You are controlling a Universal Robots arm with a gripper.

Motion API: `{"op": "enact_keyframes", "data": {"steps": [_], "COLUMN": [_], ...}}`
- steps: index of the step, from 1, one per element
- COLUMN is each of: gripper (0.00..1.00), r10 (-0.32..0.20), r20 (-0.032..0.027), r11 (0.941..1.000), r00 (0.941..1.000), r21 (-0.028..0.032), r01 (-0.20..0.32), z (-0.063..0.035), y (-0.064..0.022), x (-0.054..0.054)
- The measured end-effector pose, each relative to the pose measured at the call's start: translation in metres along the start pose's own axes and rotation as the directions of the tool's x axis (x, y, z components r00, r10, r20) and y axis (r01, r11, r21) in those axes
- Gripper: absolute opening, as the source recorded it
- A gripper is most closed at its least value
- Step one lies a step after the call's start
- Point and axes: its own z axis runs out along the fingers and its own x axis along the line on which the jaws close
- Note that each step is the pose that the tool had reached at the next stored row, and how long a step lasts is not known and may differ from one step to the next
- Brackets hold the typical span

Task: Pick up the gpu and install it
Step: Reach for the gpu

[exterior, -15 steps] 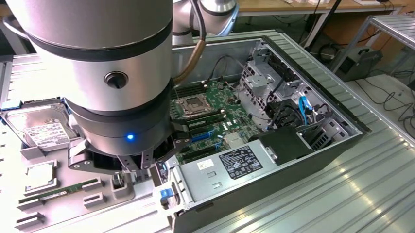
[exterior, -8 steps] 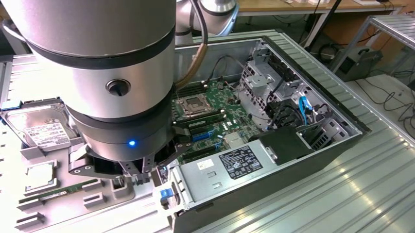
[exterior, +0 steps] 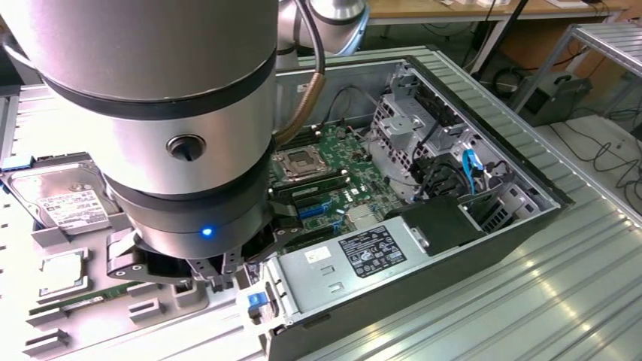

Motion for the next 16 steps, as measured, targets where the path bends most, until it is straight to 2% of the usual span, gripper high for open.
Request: {"op": "enact_keyframes", "data": {"steps": [16], "gripper": [0.11], "r10": [0.000], "r20": [0.0000], "r11": [1.0000], "r00": [1.0000], "r21": [0.0000], "r01": [0.000], "z": [0.0001], "y": [-0.0111], "x": [-0.001]}}
